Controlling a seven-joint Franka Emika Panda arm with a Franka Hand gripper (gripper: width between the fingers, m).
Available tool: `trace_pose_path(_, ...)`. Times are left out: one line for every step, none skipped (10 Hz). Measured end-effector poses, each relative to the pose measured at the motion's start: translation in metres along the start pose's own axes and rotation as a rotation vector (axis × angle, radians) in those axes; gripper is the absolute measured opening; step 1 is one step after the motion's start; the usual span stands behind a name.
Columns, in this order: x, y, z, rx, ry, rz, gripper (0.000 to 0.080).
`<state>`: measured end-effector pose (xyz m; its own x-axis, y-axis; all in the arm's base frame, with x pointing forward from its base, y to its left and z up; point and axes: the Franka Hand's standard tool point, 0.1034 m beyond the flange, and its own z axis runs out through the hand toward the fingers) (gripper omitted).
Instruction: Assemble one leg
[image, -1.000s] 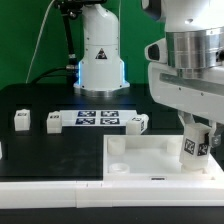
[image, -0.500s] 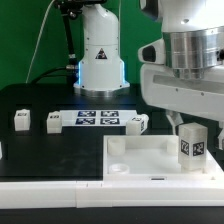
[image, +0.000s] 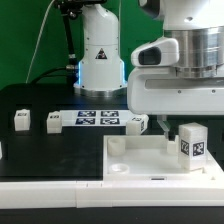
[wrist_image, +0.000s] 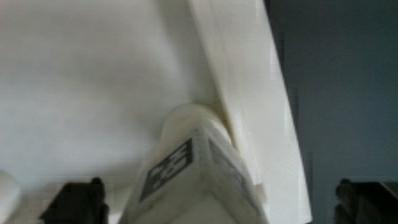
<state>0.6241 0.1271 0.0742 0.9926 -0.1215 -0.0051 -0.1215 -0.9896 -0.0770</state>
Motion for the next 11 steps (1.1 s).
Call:
trace_pose_path(0.0006, 0.0025, 0.0000, 0.000, 0.000, -0.109, 0.0649)
trace_pose_path(0.0010, 0.0044, -0.0001, 0.000, -0.002, -0.187, 0.0649)
trace_pose_path(0.0004, 0.0050, 0.0001, -0.001, -0.006, -0.215, 0.0649)
trace_pose_path(0.0005, 0.0049, 0.0002, 0.000, -0.005, -0.244, 0.0649)
trace_pose_path(0.0004, 0.0048, 0.0003, 0.000, -0.005, -0.244, 0.0562)
trace_pose_path(0.0004, 0.0049, 0.0003, 0.000, -0.005, -0.244, 0.0419)
trace_pose_path(0.0004, 0.0049, 0.0004, 0.000, -0.005, -0.244, 0.0419)
trace_pose_path(0.0006, 0.0056, 0.0004, 0.000, -0.005, -0.238, 0.0292)
trace_pose_path(0.0007, 0.0058, 0.0004, 0.000, -0.005, -0.212, 0.0292)
trace_pose_path(0.0007, 0.0059, 0.0004, 0.002, -0.006, -0.181, 0.0292)
trace_pose_path(0.0007, 0.0061, 0.0004, 0.006, -0.007, -0.085, 0.0292)
